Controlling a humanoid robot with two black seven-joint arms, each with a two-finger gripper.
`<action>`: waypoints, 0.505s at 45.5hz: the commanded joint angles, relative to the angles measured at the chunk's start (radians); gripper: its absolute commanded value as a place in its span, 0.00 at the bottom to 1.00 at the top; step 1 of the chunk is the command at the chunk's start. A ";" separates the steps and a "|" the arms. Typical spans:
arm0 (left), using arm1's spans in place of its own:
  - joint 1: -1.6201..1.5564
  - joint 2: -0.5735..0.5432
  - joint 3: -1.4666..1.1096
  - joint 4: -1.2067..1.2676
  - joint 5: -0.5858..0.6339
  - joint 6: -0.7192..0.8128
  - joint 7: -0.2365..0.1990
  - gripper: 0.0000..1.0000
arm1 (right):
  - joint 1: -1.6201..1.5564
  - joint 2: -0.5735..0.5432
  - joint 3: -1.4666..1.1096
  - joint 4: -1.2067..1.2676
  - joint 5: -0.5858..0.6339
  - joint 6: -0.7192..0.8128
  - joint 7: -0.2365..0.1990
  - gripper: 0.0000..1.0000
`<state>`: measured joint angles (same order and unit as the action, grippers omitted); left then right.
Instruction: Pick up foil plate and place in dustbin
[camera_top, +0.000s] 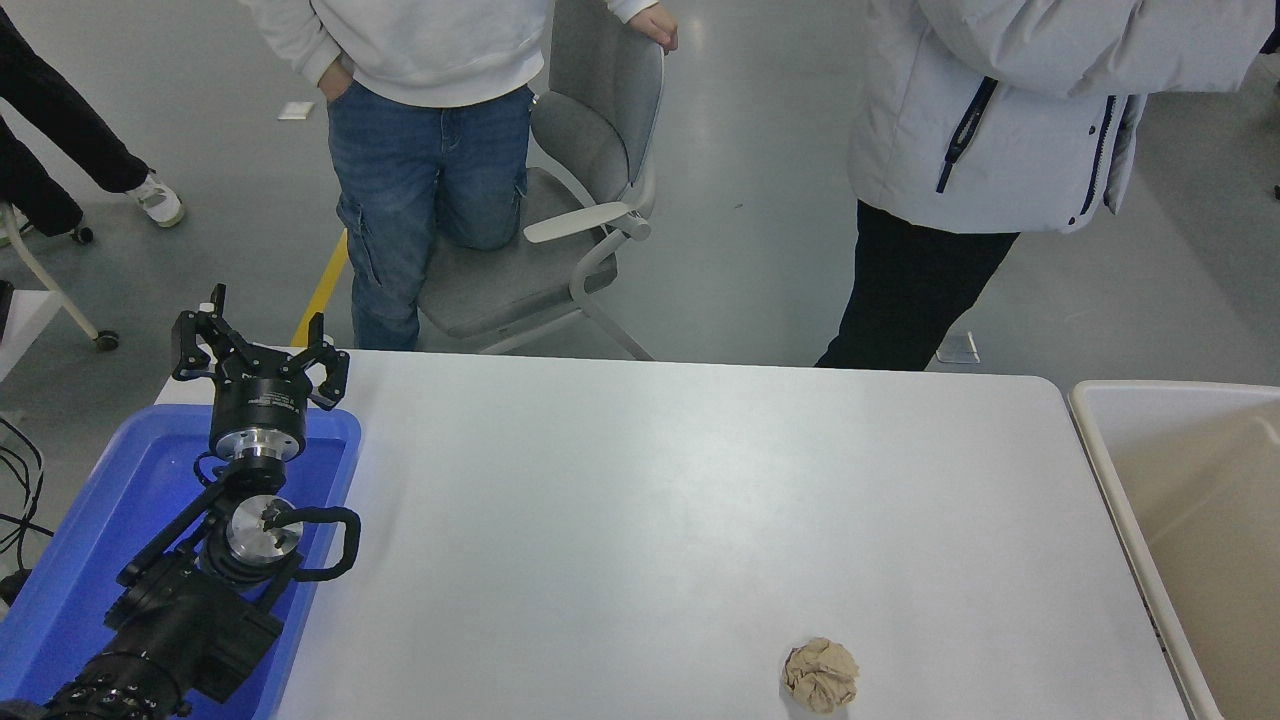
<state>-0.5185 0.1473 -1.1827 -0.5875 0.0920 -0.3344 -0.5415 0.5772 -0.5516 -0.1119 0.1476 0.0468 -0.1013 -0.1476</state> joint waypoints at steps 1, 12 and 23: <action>0.000 0.000 0.000 0.000 0.000 0.000 0.000 0.99 | 0.098 -0.096 -0.015 0.099 -0.024 0.005 0.000 1.00; 0.000 0.000 0.000 0.000 0.000 0.000 0.000 0.99 | 0.266 -0.321 -0.002 0.486 -0.183 -0.012 0.000 1.00; 0.000 0.000 0.000 0.000 0.000 0.000 0.000 0.99 | 0.362 -0.465 0.159 0.808 -0.228 -0.003 0.000 1.00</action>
<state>-0.5185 0.1472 -1.1827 -0.5875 0.0921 -0.3344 -0.5415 0.8425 -0.8644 -0.0792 0.6387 -0.1088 -0.1080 -0.1470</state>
